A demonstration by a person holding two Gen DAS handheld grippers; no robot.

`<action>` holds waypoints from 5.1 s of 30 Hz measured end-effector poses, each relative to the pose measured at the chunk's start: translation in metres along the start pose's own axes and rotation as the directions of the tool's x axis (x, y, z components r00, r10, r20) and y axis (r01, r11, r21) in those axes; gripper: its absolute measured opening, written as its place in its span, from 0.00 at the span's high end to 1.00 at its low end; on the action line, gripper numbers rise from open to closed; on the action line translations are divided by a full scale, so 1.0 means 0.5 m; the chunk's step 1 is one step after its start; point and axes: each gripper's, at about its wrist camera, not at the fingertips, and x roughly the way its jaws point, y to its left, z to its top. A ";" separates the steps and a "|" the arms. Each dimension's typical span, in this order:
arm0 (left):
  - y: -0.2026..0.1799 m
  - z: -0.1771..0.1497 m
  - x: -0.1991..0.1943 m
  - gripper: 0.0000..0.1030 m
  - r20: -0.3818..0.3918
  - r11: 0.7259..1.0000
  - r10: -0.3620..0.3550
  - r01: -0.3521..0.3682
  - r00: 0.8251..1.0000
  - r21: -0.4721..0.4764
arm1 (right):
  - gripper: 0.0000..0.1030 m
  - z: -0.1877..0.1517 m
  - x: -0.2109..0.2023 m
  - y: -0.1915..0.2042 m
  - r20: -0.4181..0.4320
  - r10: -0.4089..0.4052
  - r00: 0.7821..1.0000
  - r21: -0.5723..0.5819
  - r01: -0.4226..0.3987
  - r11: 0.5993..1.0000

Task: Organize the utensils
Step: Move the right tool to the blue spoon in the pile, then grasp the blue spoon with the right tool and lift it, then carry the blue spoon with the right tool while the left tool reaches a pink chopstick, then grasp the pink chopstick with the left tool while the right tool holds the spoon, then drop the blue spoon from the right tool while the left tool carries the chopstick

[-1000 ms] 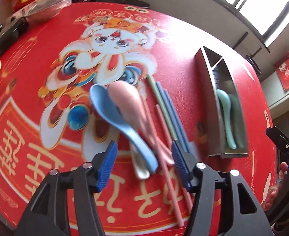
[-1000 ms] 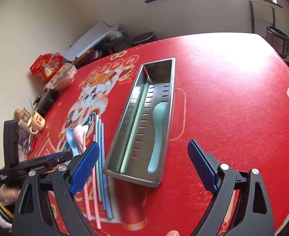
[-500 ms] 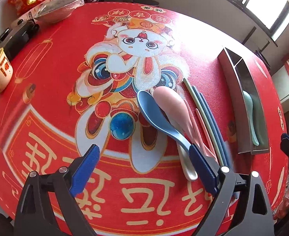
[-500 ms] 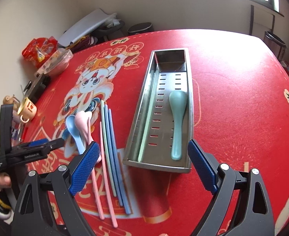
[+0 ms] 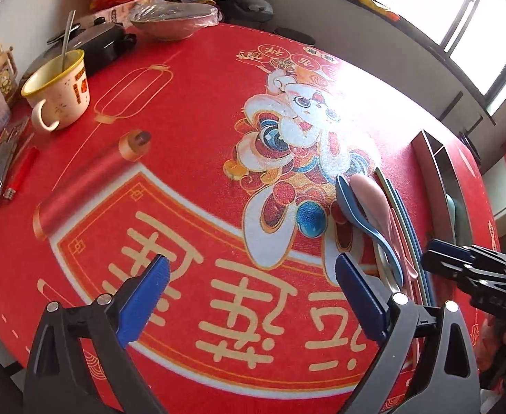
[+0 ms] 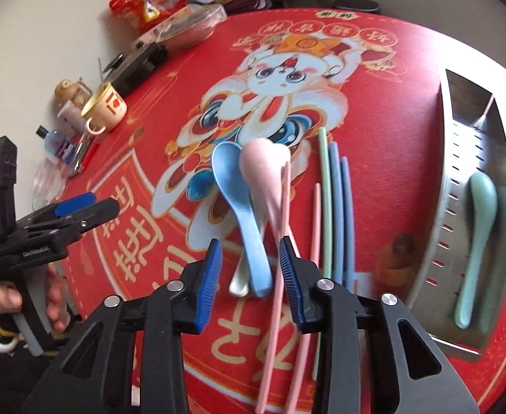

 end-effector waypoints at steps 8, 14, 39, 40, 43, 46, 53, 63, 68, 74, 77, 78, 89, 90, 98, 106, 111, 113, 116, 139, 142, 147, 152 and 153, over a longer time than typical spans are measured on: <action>0.043 -0.023 -0.013 0.09 -0.009 1.000 -0.001 0.001 1.000 -0.007 | 0.74 0.024 0.074 0.013 -0.053 -0.023 0.998 0.002 0.023 1.000; 0.060 -0.024 -0.013 0.09 -0.011 1.000 0.005 -0.005 1.000 -0.013 | 0.81 0.030 0.098 0.034 -0.070 -0.107 0.992 -0.067 0.102 0.992; -0.037 0.014 0.008 0.22 -0.016 0.994 -0.066 0.067 0.998 0.087 | 0.87 0.014 -0.046 0.004 0.139 -0.009 0.990 0.093 -0.004 0.996; -0.051 0.016 0.011 0.24 -0.021 0.991 -0.078 0.080 0.997 0.103 | 0.87 0.009 -0.060 -0.010 0.155 -0.021 0.988 0.110 0.004 0.994; -0.098 0.016 0.022 0.32 -0.043 0.980 -0.113 0.119 0.993 0.157 | 0.87 -0.009 -0.101 -0.054 0.190 -0.059 0.980 0.171 0.026 0.985; -0.149 0.008 0.036 0.46 -0.085 0.962 -0.161 0.176 0.983 0.210 | 0.87 -0.031 -0.137 -0.092 0.212 -0.096 0.973 0.214 0.050 0.976; -0.261 -0.027 0.070 0.60 -0.193 0.910 -0.244 0.294 0.950 0.293 | 0.87 -0.072 -0.185 -0.135 0.236 -0.120 0.964 0.241 0.062 0.968; -0.316 -0.080 0.127 0.80 -0.302 0.921 -0.224 0.303 0.927 0.246 | 0.87 -0.103 -0.213 -0.170 0.244 -0.097 0.965 0.227 0.040 0.973; -0.319 -0.093 0.135 0.80 -0.302 0.943 -0.196 0.264 0.933 0.204 | 0.87 -0.110 -0.222 -0.191 0.250 -0.082 0.965 0.221 0.025 0.975; -0.342 -0.101 0.135 0.80 -0.281 0.952 -0.163 0.225 0.946 0.205 | 0.87 -0.118 -0.228 -0.214 0.256 -0.071 0.964 0.223 0.012 0.975; -0.352 -0.107 0.133 0.80 -0.270 0.958 -0.140 0.199 0.953 0.208 | 0.87 -0.124 -0.232 -0.227 0.261 -0.067 0.963 0.231 0.005 0.973; -0.355 -0.108 0.132 0.80 -0.266 0.960 -0.131 0.190 0.955 0.208 | 0.87 -0.127 -0.234 -0.232 0.263 -0.065 0.963 0.235 0.002 0.972; -0.397 -0.115 0.142 0.94 -0.241 0.961 -0.016 0.081 0.970 0.263 | 0.87 -0.136 -0.242 -0.253 0.290 -0.044 0.956 0.254 -0.033 0.967; -0.381 -0.112 0.139 0.94 -0.241 0.966 -0.016 0.077 0.970 0.247 | 0.87 -0.137 -0.242 -0.255 0.294 -0.042 0.955 0.258 -0.037 0.965; -0.318 -0.064 0.089 0.94 -0.165 0.980 -0.056 0.086 0.985 0.181 | 0.87 -0.143 -0.242 -0.273 0.313 -0.040 0.949 0.305 -0.061 0.950; -0.304 -0.007 0.047 0.94 -0.112 0.981 -0.108 0.124 0.988 0.150 | 0.87 -0.138 -0.218 -0.310 0.293 -0.073 0.953 0.393 -0.050 0.918; -0.319 0.023 0.025 0.94 -0.082 0.974 -0.152 0.163 0.985 0.154 | 0.87 -0.105 -0.178 -0.318 0.244 -0.064 0.968 0.427 -0.048 0.903; -0.327 0.033 0.021 0.94 -0.075 0.971 -0.166 0.176 0.983 0.161 | 0.87 -0.089 -0.157 -0.319 0.215 -0.071 0.974 0.450 -0.035 0.892; -0.336 0.040 0.017 0.94 -0.071 0.965 -0.184 0.194 0.980 0.176 | 0.87 -0.072 -0.125 -0.321 0.172 -0.071 0.983 0.488 -0.022 0.872; -0.301 0.053 0.021 0.94 -0.081 0.951 -0.251 0.261 0.965 0.168 | 0.86 -0.061 -0.097 -0.331 0.067 -0.196 0.978 0.599 0.118 0.792; -0.302 0.053 0.020 0.94 -0.083 0.948 -0.258 0.269 0.963 0.173 | 0.86 -0.060 -0.112 -0.325 0.087 -0.209 0.974 0.592 0.118 0.798; -0.315 0.056 0.019 0.94 -0.093 0.940 -0.277 0.289 0.957 0.182 | 0.86 -0.061 -0.159 -0.308 0.134 -0.267 0.954 0.557 0.150 0.817; -0.368 0.056 0.033 0.94 -0.129 0.919 -0.305 0.327 0.944 0.221 | 0.85 -0.074 -0.197 -0.301 0.140 -0.333 0.932 0.520 0.217 0.826; -0.385 0.055 0.037 0.94 -0.139 0.912 -0.312 0.337 0.940 0.233 | 0.84 -0.078 -0.204 -0.302 0.141 -0.343 0.929 0.514 0.227 0.827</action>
